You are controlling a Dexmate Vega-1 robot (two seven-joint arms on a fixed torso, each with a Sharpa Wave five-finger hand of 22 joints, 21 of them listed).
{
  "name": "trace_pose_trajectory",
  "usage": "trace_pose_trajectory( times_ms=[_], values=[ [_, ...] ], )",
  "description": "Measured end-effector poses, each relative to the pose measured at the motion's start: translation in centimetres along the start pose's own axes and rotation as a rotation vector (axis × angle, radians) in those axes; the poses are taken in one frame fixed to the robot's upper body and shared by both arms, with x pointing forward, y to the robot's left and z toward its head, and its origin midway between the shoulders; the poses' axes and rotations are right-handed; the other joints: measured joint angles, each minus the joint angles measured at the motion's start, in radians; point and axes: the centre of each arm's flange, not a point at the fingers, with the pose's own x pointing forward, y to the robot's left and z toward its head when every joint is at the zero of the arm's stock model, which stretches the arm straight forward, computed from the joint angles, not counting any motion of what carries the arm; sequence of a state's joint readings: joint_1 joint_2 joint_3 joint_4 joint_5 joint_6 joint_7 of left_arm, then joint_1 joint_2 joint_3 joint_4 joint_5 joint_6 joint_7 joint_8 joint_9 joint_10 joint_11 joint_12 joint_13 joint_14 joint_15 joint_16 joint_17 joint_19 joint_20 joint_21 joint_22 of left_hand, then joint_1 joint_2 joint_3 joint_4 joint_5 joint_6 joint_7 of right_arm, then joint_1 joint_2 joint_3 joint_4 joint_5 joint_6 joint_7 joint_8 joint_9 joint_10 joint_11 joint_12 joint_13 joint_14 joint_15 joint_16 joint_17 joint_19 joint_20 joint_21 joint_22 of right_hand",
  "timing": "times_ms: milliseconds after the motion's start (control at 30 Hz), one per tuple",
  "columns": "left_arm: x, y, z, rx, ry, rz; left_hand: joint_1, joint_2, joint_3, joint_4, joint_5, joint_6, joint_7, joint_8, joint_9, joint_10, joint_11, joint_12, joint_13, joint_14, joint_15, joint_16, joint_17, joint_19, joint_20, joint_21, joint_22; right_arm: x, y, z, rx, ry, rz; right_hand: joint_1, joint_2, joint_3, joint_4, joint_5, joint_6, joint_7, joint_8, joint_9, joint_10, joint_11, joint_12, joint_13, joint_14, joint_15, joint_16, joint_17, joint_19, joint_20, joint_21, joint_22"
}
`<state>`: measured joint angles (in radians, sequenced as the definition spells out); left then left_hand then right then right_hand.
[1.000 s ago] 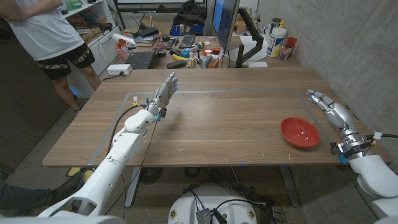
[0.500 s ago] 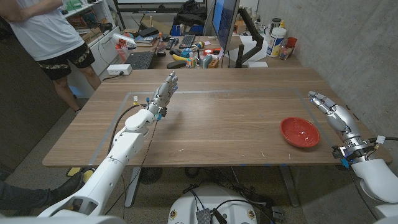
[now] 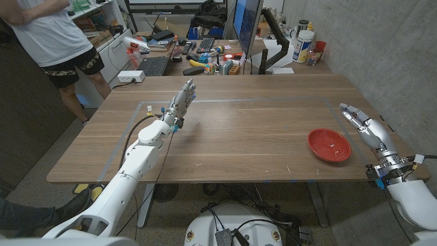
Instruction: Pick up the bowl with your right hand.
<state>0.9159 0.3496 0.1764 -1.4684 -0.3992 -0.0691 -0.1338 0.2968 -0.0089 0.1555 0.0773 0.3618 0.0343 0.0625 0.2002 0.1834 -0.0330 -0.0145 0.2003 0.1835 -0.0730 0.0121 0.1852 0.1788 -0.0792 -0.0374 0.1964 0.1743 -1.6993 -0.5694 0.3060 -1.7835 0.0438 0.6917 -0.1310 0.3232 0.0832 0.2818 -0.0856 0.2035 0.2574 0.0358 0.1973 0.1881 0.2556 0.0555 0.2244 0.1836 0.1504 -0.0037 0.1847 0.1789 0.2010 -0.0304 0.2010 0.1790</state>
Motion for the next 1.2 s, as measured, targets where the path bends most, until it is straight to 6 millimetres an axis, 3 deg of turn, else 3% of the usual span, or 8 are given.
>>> trace_pose_trajectory(
  times_ms=[1200],
  values=[
    [0.4, 0.0, 0.1, -0.001, -0.007, -0.013, 0.005, 0.005, -0.008, 0.000, -0.008, 0.001, 0.001, 0.000, 0.000, 0.000, 0.000, 0.000, 0.000, 0.000, 0.000, 0.000, 0.000, 0.000, 0.000, 0.000, 0.000, -2.1, 0.8, 1.4, -0.118, -0.042, 0.028, 0.022, -0.021, 0.003, -0.025, 0.008, 0.002, -0.002, 0.000, 0.000, 0.005, -0.005, 0.000, 0.000, 0.005, -0.005, 0.000, -0.002, 0.000, 0.000, 0.000, 0.000]
  ],
)
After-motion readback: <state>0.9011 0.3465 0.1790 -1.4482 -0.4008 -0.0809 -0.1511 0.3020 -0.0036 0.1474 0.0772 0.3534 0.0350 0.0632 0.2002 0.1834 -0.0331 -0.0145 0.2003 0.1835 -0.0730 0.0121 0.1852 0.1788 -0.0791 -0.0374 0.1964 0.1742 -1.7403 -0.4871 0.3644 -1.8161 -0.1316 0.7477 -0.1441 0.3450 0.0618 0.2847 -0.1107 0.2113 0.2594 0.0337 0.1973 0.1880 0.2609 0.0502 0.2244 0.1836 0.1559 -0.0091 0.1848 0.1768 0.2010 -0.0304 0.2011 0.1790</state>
